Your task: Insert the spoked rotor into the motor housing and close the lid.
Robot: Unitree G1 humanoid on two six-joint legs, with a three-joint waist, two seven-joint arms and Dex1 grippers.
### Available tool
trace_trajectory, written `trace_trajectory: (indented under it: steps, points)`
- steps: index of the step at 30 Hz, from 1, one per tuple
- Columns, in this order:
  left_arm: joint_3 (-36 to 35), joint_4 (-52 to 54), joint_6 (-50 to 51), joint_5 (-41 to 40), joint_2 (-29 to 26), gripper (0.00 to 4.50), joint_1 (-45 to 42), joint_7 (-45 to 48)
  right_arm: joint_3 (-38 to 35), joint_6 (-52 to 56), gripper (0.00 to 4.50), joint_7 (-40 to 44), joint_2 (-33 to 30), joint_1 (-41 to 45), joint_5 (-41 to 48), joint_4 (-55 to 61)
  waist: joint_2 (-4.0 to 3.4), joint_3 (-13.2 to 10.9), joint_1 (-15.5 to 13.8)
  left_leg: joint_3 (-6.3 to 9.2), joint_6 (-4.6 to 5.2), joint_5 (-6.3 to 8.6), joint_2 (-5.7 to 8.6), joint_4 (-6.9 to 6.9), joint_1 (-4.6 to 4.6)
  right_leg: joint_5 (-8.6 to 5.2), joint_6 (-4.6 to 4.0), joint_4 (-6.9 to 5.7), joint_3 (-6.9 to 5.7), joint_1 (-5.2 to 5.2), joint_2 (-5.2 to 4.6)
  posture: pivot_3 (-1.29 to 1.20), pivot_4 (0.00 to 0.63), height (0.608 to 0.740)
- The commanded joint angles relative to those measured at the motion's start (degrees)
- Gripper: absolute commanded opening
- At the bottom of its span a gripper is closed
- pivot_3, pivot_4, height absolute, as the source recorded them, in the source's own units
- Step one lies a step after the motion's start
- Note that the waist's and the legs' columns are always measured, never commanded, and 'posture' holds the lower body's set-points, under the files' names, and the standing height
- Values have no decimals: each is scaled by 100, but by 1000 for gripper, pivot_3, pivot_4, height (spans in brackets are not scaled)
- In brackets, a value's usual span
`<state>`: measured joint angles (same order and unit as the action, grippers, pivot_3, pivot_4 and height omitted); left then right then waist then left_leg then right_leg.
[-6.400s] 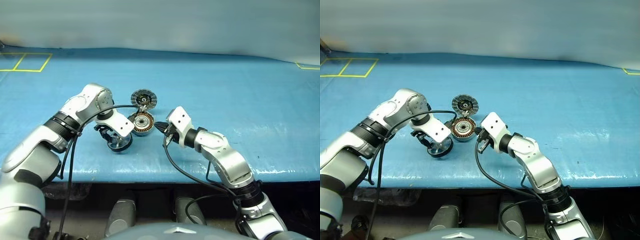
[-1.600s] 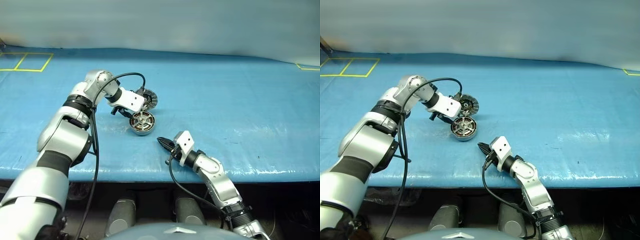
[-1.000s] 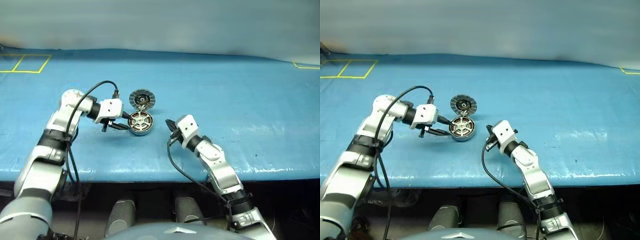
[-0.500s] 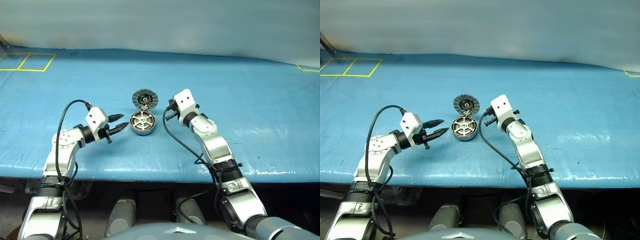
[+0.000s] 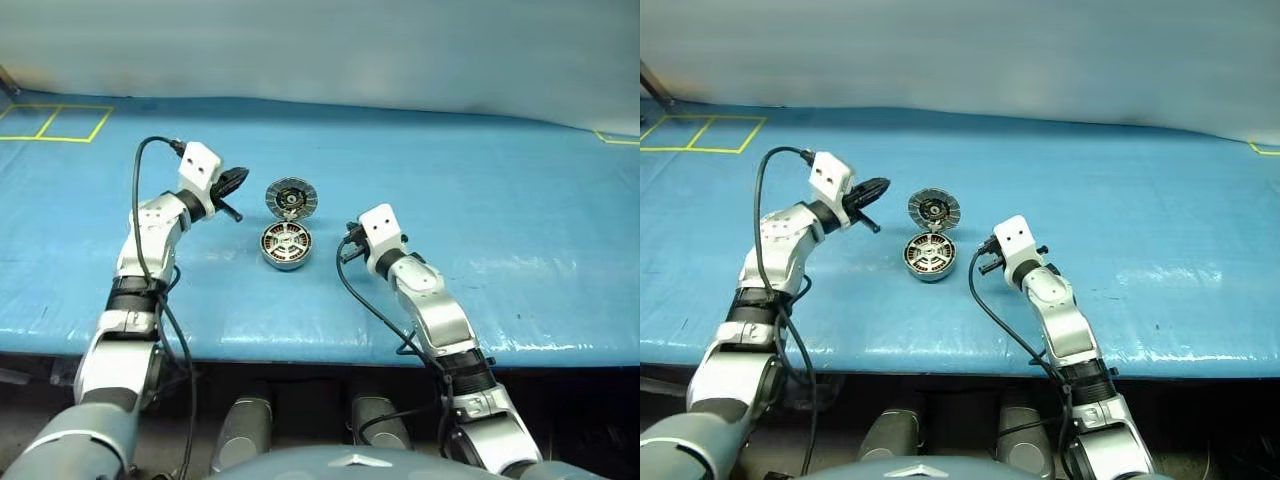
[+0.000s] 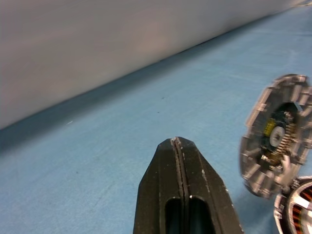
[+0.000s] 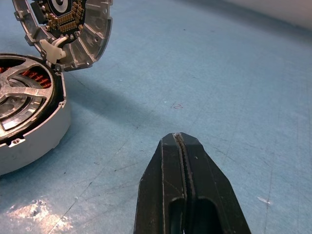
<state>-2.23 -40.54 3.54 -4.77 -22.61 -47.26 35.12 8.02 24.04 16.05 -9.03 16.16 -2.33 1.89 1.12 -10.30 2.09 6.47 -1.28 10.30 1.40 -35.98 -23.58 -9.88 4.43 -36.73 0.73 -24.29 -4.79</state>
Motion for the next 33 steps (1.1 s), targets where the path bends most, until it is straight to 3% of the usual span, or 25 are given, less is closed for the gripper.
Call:
trace_trajectory:
  steps: [1, 5, 11, 15, 25, 33]
  points:
    - [82, -963, -379, 184, 96, 27, -851, -66, -69, 48, 0, -58, -12, -142, 46, 533, 0, 0, 22, 0, 0, 0, 0, 0, -2, 0, 1, 1, 0, -1, 0, 0, 150, 740]
    - [339, -1990, -724, 556, 188, 27, -1647, -94, -60, 88, 0, -118, -22, -327, 13, 719, 0, 0, 58, -6, 0, 1, 0, 11, -4, 4, 8, 23, 3, 0, -2, 0, 150, 740]
    - [278, -2410, -267, 101, 467, 27, -2051, 2231, -43, 127, 0, -257, -14, -384, -51, 812, 0, 0, 97, -5, 0, 1, 0, 20, -20, 12, 21, 57, 1, -2, -2, 0, 150, 740]
    - [105, -2284, 62, -175, 481, 27, -2105, 2928, -21, 110, 0, -294, -4, -410, -73, 797, 0, 0, 140, -6, 1, 2, 0, 24, -25, 14, 24, 68, 2, -2, -2, 0, 150, 740]
    - [455, -1607, 940, -94, 33, 27, -1566, 4039, -35, 94, 0, -324, 27, -300, -76, 673, 0, 0, 164, -4, 2, 2, 0, 29, -20, 14, 24, 68, 3, -1, -2, 0, 150, 740]
    - [496, -616, 1504, -262, -208, 27, -778, 4280, 12, 81, 0, -302, 57, -211, -81, 579, -1, 0, 145, -2, 2, 2, -1, 30, -21, 14, 22, 67, 3, -2, -2, 0, 150, 740]
